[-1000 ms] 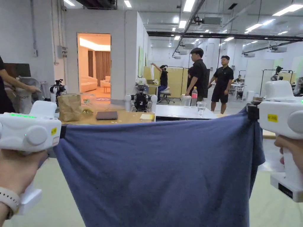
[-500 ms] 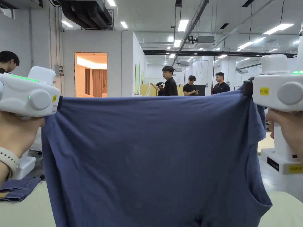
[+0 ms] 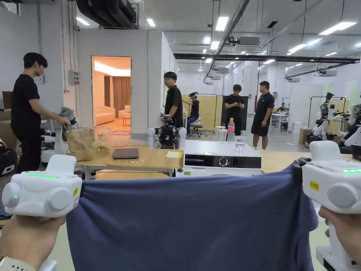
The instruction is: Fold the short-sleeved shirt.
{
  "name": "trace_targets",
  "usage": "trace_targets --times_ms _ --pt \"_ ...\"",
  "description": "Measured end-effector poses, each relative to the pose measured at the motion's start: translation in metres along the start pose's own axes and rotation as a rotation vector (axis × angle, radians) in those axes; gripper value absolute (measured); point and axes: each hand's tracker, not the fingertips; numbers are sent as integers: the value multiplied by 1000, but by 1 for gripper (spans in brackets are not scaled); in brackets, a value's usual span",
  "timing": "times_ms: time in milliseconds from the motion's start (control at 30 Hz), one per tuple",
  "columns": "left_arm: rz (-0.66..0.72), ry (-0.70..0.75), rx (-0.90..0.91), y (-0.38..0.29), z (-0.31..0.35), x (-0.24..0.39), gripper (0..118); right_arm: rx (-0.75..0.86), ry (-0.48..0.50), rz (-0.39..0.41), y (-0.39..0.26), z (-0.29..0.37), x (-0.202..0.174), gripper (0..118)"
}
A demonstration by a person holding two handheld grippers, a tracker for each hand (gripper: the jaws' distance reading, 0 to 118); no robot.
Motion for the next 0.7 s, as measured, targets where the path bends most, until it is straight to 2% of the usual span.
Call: trace_targets --times_ms 67,133,200,300,367,433,533,567,633,700 --pt "84 -96 -16 -22 28 -8 0 9 9 13 -15 34 4 2" --pt "58 -82 -8 -49 60 -11 0 -8 23 39 -36 67 9 2" --pt "31 -92 -12 -85 95 -13 0 -42 38 29 -66 105 13 2" --pt "14 -157 -54 -148 146 -17 0 -95 34 38 -125 163 18 2" --pt "-5 -160 -116 -199 174 -19 0 -169 31 21 -172 197 18 2" --pt "-39 -141 -192 -250 193 -20 0 -256 37 39 -223 224 14 2" --pt "41 -172 -290 -325 209 -27 0 -440 21 78 -312 248 0 2" --pt "83 -165 -320 -346 209 -30 0 -516 14 64 -338 254 -6 2" --pt "83 -124 -366 -373 203 -33 0 -625 44 -3 -376 258 -12 3" --pt "70 -112 -355 -383 199 -32 4 -634 2 11 -389 262 -18 3"
